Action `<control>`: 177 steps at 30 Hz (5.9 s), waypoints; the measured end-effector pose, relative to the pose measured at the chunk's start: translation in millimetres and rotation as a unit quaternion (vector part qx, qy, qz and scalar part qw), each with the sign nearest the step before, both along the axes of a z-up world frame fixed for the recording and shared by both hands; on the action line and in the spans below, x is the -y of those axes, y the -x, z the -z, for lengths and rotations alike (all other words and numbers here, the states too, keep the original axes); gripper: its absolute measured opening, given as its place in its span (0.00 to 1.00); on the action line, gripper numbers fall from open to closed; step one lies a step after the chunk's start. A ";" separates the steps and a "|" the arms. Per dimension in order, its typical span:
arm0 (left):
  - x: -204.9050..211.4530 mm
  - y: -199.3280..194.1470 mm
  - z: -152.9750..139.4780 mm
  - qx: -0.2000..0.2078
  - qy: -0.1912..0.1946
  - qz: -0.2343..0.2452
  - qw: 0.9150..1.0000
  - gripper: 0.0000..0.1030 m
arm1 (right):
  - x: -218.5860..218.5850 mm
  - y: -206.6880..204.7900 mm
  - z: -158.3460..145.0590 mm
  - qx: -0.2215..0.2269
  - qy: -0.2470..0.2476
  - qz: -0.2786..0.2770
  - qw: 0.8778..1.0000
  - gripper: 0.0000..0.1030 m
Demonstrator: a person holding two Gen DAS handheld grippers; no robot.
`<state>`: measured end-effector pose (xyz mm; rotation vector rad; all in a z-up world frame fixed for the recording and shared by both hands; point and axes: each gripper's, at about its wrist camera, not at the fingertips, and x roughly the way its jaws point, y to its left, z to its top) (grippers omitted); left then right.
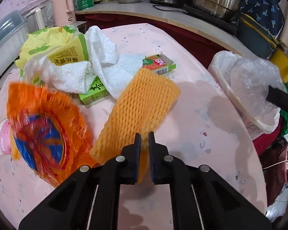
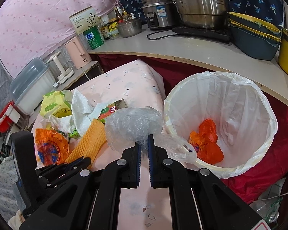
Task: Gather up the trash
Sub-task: 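Grasp the orange foam fruit net with the left gripper while the right gripper holds the clear bag, then carry the foam net and clear bag over the bin and release both, then move both tools back over the remaining trash on the table, then grasp the orange printed snack wrapper with the right gripper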
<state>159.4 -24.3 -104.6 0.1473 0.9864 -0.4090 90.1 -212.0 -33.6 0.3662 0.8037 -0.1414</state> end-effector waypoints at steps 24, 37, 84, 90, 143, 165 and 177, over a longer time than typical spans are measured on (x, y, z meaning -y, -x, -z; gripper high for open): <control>61.5 27.6 -73.3 0.047 0.059 0.059 0.995 0.08 | 44.5 37.5 -26.5 0.039 0.003 0.043 0.998 0.07; 134.8 32.4 -77.6 0.027 0.079 0.128 0.988 0.08 | 107.6 56.5 -27.0 0.044 0.004 0.115 0.992 0.07; 77.8 -6.3 -93.0 0.037 0.112 0.030 0.993 0.60 | 94.0 25.4 -57.8 0.077 0.019 0.108 0.991 0.50; 24.8 -7.6 -95.0 0.034 0.102 -0.023 0.994 0.60 | 53.8 17.4 -65.5 0.080 0.023 0.067 0.994 0.51; -201.7 -0.9 -52.6 -0.006 0.048 -0.208 0.977 0.73 | -223.3 -64.9 18.8 -0.038 0.081 -0.225 0.970 0.08; -141.6 -40.9 -19.6 -0.059 0.082 -0.180 0.978 0.57 | -147.9 -47.1 -24.2 0.020 0.050 -0.141 0.988 0.05; -143.1 -36.5 -22.8 -0.062 0.105 -0.171 0.978 0.05 | -138.3 -46.4 -20.5 0.018 0.040 -0.137 0.990 0.05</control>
